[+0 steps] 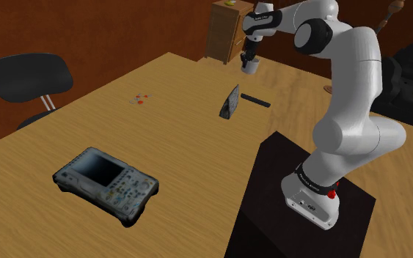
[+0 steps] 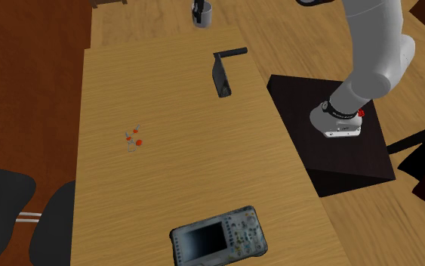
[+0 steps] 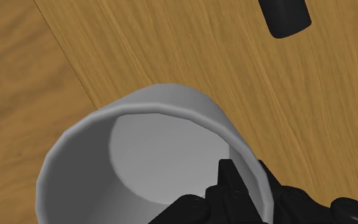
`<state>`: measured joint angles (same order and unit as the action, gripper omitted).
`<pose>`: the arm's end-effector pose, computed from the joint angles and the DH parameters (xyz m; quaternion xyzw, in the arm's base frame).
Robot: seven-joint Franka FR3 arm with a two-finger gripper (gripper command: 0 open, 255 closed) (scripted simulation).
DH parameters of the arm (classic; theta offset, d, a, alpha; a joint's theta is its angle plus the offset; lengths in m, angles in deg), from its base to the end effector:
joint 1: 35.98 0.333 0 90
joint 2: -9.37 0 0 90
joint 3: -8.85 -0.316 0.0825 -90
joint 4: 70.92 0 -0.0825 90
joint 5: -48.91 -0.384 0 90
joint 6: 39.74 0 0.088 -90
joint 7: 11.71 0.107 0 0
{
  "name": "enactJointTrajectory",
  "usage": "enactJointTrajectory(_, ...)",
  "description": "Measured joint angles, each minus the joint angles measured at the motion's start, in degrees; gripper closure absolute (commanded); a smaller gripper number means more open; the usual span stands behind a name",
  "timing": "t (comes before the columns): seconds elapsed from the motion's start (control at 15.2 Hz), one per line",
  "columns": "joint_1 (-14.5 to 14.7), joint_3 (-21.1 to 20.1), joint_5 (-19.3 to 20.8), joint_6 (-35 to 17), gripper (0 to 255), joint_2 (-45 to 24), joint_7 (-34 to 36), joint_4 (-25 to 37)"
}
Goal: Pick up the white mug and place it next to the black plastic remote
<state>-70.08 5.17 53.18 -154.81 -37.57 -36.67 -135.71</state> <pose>0.6527 -0.4059 0.3220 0.9985 -0.0437 0.0213 0.0237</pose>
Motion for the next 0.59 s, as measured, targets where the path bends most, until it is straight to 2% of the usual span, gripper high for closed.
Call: enactJointTrajectory(0.59, 0.0, 0.1, 0.2, -4.9, 255, -2.9, 0.2, -2.0)
